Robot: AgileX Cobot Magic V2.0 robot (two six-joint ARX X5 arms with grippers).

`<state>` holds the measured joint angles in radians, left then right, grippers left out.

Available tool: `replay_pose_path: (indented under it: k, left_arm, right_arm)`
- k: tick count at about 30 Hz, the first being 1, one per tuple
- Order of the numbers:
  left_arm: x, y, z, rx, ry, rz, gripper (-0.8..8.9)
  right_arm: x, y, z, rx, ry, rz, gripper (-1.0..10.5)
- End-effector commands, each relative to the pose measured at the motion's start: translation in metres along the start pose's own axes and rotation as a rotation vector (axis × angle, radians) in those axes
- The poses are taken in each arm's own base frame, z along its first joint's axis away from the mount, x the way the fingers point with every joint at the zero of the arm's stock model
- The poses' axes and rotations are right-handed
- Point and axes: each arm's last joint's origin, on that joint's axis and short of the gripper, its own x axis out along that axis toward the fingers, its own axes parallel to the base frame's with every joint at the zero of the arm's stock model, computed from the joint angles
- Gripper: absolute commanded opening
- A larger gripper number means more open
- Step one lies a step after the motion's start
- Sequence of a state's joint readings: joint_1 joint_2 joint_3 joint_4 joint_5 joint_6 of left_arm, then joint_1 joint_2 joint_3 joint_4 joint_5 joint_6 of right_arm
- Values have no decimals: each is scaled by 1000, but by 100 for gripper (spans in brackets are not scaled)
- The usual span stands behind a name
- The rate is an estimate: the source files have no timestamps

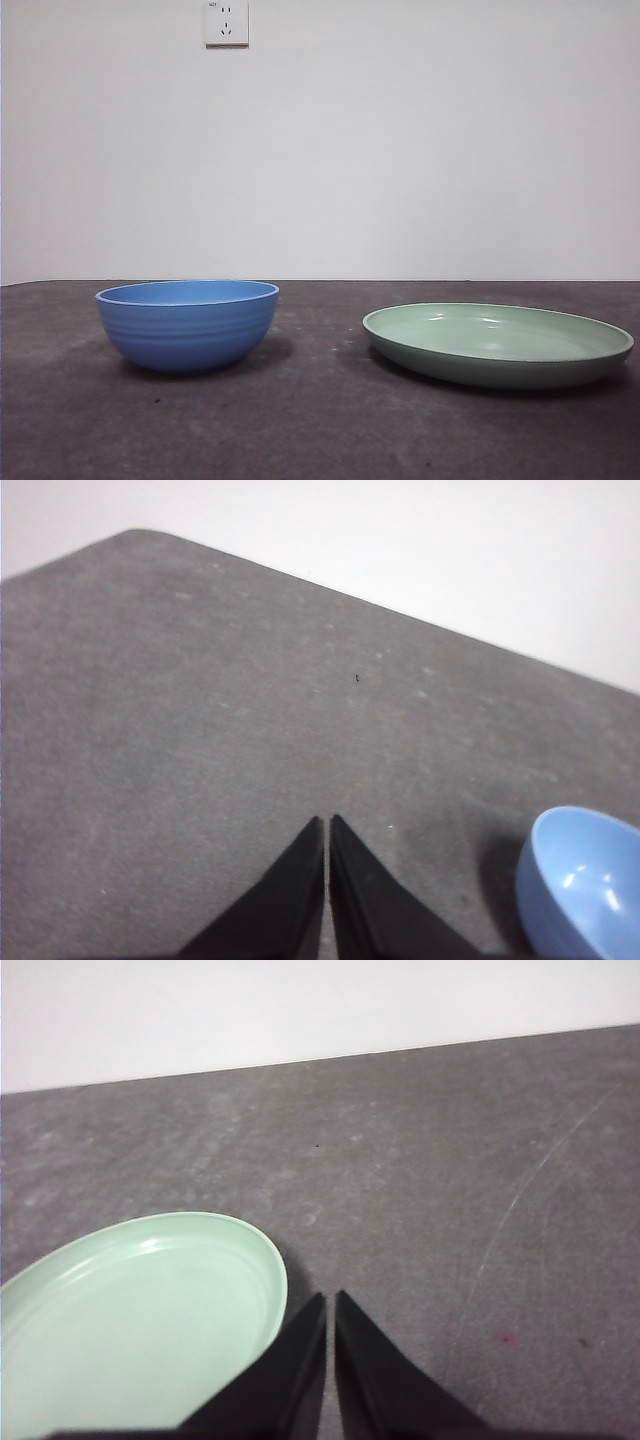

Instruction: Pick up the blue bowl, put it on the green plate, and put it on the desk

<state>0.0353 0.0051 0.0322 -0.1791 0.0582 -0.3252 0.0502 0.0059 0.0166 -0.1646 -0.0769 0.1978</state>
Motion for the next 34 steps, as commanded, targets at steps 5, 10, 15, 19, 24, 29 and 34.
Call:
replay_pose_path:
  k: [5, 10, 15, 19, 24, 29, 34]
  left_arm:
    - [-2, -1, 0, -136, 37, -10, 10]
    - [-10, -9, 18, -146, 28, -68, 10]
    - [-21, -19, 46, -141, -21, -88, 10]
    - [-29, -28, 69, -102, -15, -102, 10]
    - [-30, -40, 96, -4, 76, -171, 10]
    - [-22, -50, 116, 80, 223, -260, 10]
    - [-11, -58, 128, 107, 395, -366, 10]
  right_arm:
    - [-1, 2, 3, 128, -8, 35, 8]
    - [-9, 7, 26, 128, -76, 52, 8]
    - [-24, 14, 56, 120, -142, 70, 8]
    - [-36, 20, 79, 87, -138, 66, 8]
    - [-45, 26, 105, 38, -67, 55, 8]
    - [-43, 33, 127, -28, 88, 117, 8]
    - [-32, 39, 140, -92, 309, 238, 8]
